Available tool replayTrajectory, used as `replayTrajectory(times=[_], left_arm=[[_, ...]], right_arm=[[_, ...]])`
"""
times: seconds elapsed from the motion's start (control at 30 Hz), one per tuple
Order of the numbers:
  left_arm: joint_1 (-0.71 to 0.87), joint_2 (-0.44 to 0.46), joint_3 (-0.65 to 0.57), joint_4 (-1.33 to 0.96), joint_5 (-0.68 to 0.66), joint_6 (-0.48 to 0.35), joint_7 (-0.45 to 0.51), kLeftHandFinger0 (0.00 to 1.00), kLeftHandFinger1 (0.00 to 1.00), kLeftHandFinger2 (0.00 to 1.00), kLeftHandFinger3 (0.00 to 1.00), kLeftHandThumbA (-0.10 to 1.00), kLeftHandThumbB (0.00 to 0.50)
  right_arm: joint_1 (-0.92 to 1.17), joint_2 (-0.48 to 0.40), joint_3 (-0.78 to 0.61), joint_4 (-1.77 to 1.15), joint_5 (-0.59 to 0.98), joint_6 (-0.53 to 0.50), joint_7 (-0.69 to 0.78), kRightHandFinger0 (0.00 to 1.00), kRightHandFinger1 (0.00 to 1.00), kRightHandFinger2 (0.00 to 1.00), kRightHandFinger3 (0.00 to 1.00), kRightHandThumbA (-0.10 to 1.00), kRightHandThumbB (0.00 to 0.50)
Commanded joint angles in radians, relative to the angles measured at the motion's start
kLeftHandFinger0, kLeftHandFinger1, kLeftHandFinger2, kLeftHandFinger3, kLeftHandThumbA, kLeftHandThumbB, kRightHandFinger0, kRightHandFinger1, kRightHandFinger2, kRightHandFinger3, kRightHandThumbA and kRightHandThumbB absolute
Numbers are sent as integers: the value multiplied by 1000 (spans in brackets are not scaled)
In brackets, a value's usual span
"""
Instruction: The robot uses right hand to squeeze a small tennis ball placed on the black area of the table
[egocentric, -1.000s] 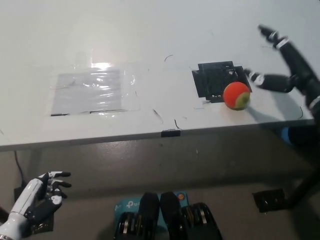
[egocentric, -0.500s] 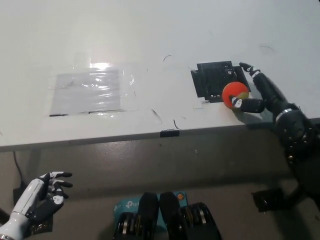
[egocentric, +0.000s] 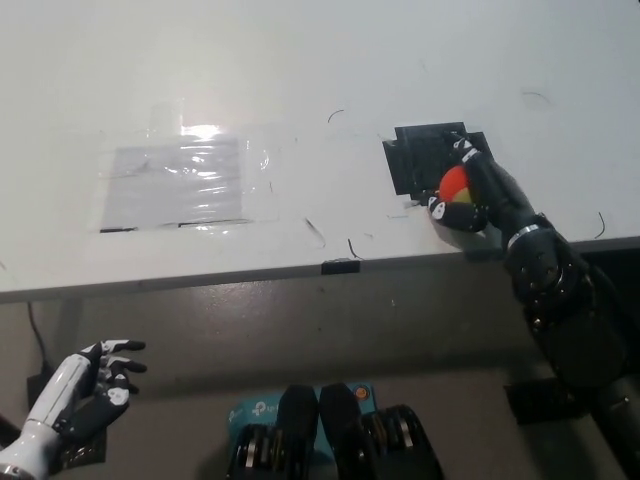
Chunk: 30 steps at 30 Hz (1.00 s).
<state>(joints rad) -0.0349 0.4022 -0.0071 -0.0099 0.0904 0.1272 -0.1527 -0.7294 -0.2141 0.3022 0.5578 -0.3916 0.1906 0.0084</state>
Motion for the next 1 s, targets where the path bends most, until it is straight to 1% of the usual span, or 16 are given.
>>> replayTrajectory(times=[0.0,0.03,0.17,0.23,0.27,0.33,0.4,0.43,0.47,0.53,0.63,0.8,0.87,0.9,0.93,0.97], left_arm=[[-31,16,-1,-18,12,2,-15,415,516,617,709,108,74],[-37,15,-1,-21,13,10,-16,418,518,617,711,107,75],[-43,13,2,-20,7,-5,-20,408,509,602,701,52,59],[-44,11,6,-14,-3,-15,-24,402,501,601,708,55,68],[-55,14,8,-15,-3,-5,-26,402,504,605,720,66,67],[-61,15,6,-16,4,-5,-26,390,499,601,716,71,66],[-67,19,2,-22,16,5,-28,401,507,611,726,83,61],[-73,18,1,-18,17,6,-28,402,507,612,727,85,60],[-73,19,0,-17,20,7,-28,421,519,625,741,88,56],[-77,17,1,-8,15,0,-30,433,520,633,753,95,57],[-77,16,2,-16,16,3,-30,444,527,644,763,96,42],[-75,20,3,-15,26,-3,-26,454,547,670,772,65,38],[-75,19,3,-12,30,-7,-24,453,545,666,771,69,35],[-73,20,5,-20,22,1,-31,462,548,667,773,73,26],[-71,20,6,-22,21,4,-31,475,557,674,780,89,31],[-70,20,6,-23,22,3,-31,476,557,672,773,95,33]], right_arm=[[-62,-21,40,4,-29,-31,75,1000,1000,1000,1000,598,466],[-67,-28,50,4,-30,-9,99,1000,1000,1000,1000,596,468],[-86,-49,116,21,-55,100,213,1000,1000,1000,1000,323,381],[-84,-60,154,22,-73,149,257,1000,1000,1000,1000,-35,245],[-86,-65,164,19,-78,167,268,959,1000,1000,1000,-97,184],[-81,-75,179,13,-82,188,285,685,980,1000,1000,-100,110],[-87,-99,233,15,-100,198,359,389,714,1000,1000,-100,55],[-92,-101,237,20,-100,198,363,338,703,1000,1000,-100,48],[-93,-103,259,39,-113,180,372,356,785,1000,1000,-100,57],[-100,-114,312,45,-136,184,422,234,534,959,1000,-100,25],[-102,-111,371,53,-188,194,415,2,256,753,1000,-100,0],[-101,-121,453,36,-275,210,393,0,152,627,1000,-100,0],[-105,-140,520,26,-341,181,394,61,202,614,1000,-100,0],[-85,-146,530,7,-369,191,349,197,335,616,1000,-100,0],[-61,-156,531,-9,-385,158,283,11,129,424,799,-100,0],[-50,-160,528,-12,-390,139,246,0,35,272,682,-100,0]])
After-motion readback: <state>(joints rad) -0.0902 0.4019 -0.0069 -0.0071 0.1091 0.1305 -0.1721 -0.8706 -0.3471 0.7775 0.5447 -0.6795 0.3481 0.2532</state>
